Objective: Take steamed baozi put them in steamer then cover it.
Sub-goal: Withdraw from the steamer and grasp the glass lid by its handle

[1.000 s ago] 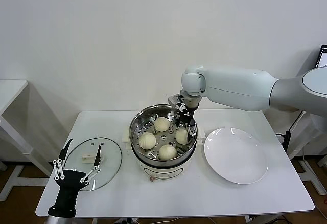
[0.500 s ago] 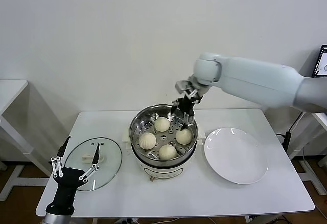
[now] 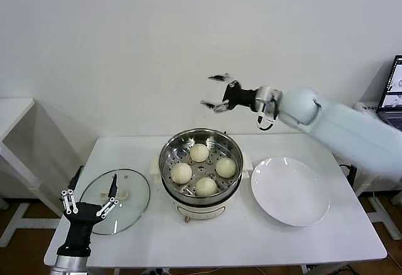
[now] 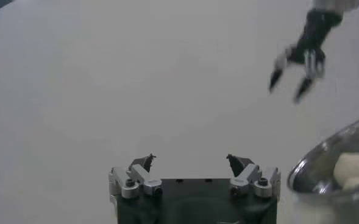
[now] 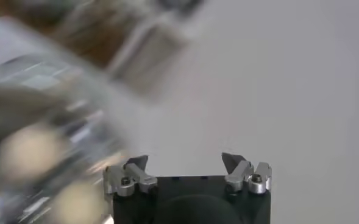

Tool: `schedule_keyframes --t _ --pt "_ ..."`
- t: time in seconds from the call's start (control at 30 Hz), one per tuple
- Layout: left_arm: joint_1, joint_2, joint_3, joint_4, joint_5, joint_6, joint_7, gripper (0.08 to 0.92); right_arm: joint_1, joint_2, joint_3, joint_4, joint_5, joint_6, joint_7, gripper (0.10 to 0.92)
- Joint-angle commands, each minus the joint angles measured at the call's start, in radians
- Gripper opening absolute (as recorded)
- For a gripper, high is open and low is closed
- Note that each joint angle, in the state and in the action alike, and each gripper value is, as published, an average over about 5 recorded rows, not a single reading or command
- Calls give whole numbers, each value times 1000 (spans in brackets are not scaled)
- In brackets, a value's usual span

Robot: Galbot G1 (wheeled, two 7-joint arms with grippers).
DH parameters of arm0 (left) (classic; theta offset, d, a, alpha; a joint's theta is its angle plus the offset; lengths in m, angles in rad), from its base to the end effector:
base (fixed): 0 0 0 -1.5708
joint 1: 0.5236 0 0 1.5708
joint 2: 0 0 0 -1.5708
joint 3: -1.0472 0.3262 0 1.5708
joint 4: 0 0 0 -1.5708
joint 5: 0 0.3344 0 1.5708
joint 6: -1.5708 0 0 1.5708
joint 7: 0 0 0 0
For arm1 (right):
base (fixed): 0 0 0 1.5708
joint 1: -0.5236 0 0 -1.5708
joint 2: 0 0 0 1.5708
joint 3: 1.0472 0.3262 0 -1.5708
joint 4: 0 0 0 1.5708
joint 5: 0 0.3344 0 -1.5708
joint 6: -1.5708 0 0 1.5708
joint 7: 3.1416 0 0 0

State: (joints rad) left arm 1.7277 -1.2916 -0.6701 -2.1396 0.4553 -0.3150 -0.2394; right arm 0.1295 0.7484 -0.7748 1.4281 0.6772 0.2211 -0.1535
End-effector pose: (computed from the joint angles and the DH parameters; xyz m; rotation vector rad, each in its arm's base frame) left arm 0.1354 0.0798 -0.2757 -0.0588 2.6580 1.0017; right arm 0.4847 -0.0569 -0.1051 -1.0950 2.5105 -0.8265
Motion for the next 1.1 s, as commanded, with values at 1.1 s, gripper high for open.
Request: schedule_keyframes --t 1.1 --pt "-234 48 -24 626 725 43 -120 823 -1414 378 1239 142 -283 197 280 823"
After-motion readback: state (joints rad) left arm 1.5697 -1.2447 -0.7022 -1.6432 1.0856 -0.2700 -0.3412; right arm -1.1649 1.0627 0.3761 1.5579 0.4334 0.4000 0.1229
